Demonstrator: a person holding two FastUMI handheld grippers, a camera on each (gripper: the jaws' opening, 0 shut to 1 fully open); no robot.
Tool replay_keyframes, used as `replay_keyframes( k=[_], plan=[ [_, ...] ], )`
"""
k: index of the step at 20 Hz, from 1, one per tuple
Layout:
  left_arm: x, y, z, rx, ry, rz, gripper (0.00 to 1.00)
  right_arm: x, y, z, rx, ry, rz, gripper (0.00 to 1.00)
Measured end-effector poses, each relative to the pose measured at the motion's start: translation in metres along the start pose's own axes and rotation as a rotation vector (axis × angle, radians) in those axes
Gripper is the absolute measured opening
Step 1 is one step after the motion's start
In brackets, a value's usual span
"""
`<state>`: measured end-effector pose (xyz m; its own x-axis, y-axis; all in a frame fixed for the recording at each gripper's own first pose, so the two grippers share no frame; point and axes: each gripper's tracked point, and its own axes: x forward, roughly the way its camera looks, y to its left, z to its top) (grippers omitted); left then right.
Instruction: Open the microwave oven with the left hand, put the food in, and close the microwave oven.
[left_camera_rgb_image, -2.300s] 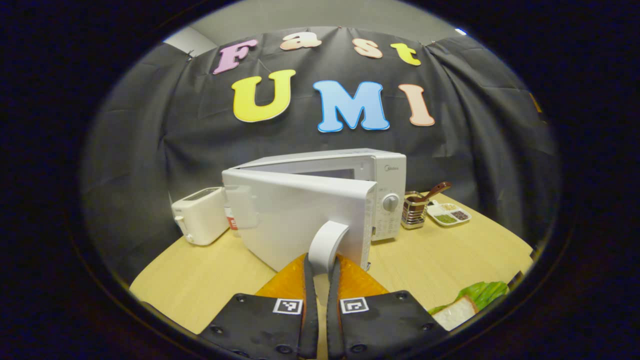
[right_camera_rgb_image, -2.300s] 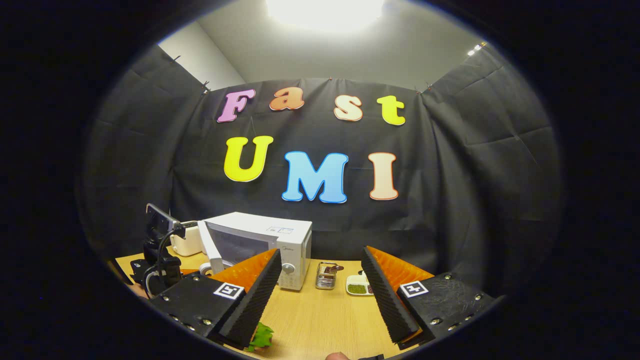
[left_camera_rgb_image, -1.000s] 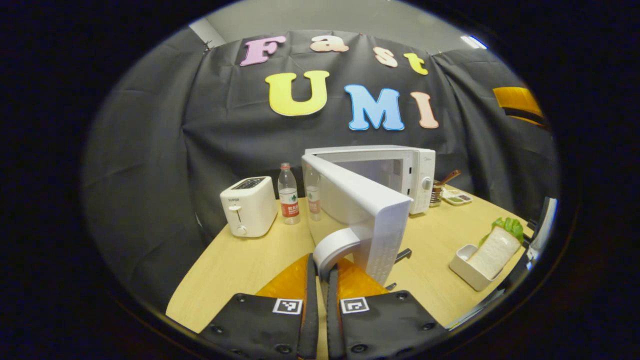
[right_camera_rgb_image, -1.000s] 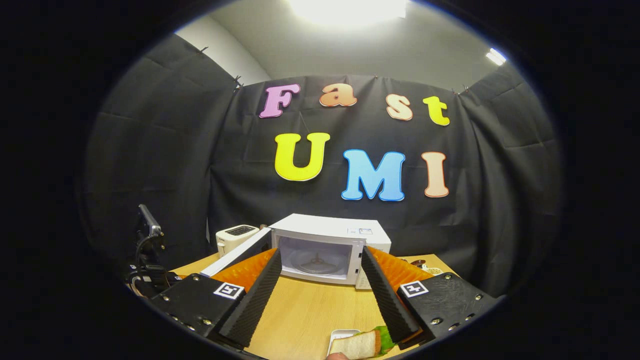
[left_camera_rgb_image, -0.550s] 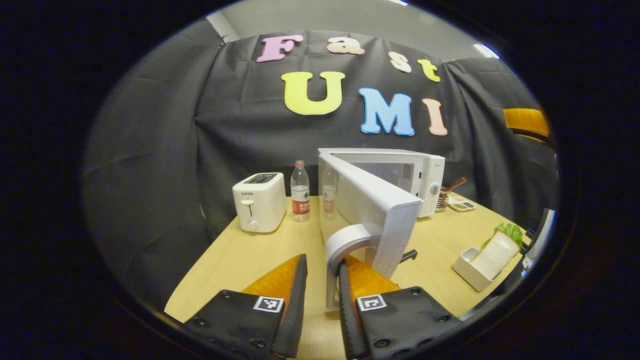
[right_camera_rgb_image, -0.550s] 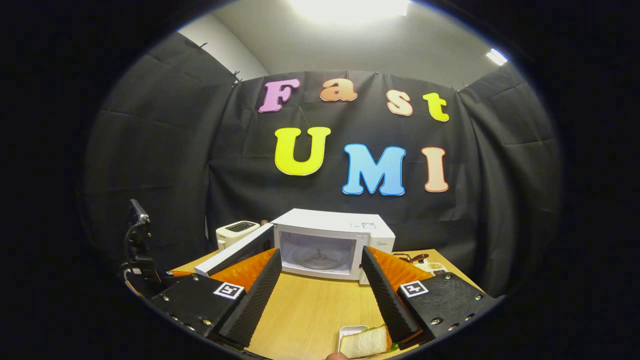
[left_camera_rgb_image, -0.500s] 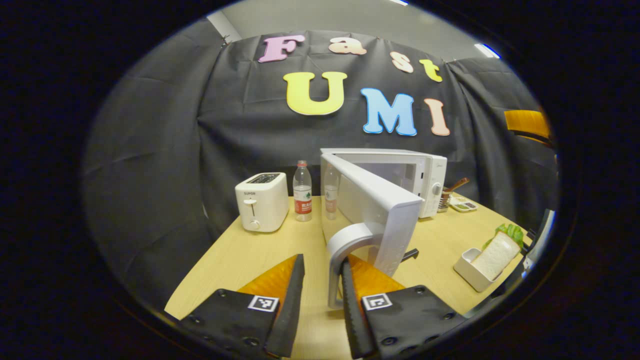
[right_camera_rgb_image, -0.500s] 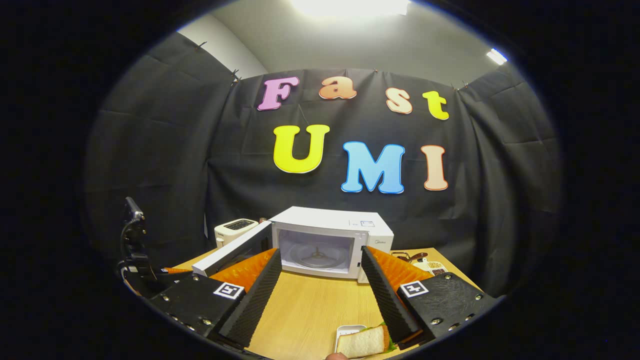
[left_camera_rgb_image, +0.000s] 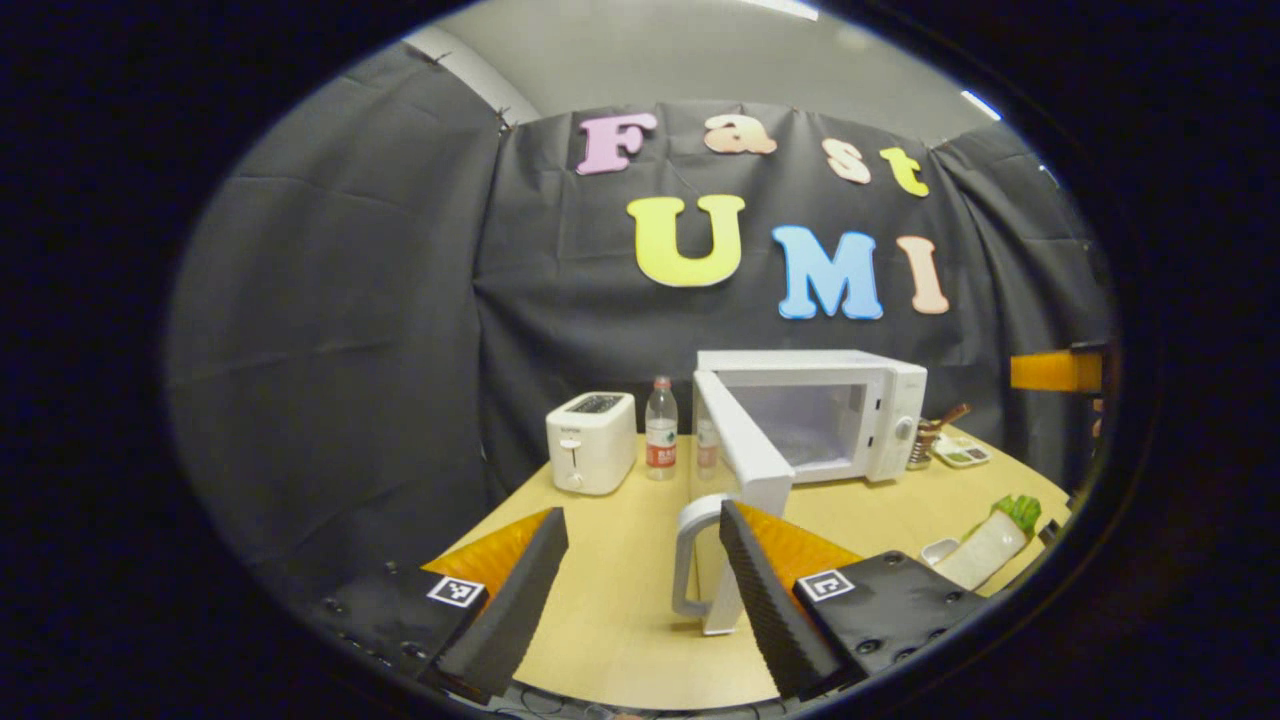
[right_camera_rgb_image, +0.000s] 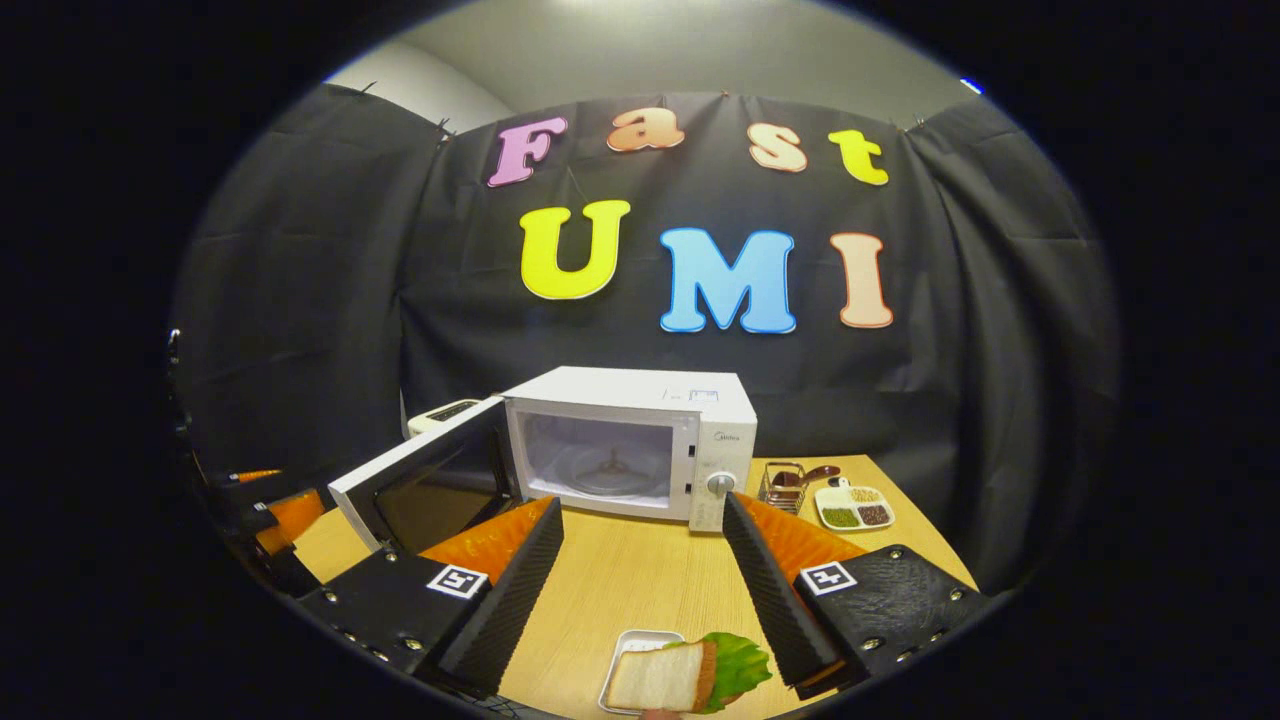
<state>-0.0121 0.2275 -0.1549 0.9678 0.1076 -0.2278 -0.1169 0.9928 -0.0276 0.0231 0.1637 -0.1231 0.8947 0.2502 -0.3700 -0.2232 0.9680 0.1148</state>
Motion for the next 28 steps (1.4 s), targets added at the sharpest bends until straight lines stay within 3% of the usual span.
replay_keyframes(
  k=[4, 10, 19, 28],
  plan=[
    [-0.012, -0.017, 0.053, 0.013, -0.097, 0.037, 0.97, 0.011, -0.02, -0.038, 0.052, 0.131, 0.051, 0.98],
    [-0.025, -0.054, 0.103, -0.021, -0.181, 0.018, 0.97, 0.023, -0.05, -0.104, 0.099, 0.331, 0.089, 0.98],
    [-0.027, -0.105, 0.116, 0.04, -0.195, -0.016, 0.97, 0.022, -0.069, -0.171, 0.265, 0.559, 0.13, 0.97],
    [-0.025, -0.129, 0.122, 0.013, -0.203, 0.033, 0.97, -0.003, -0.052, -0.199, 0.451, 0.732, 0.276, 0.96]
  ],
)
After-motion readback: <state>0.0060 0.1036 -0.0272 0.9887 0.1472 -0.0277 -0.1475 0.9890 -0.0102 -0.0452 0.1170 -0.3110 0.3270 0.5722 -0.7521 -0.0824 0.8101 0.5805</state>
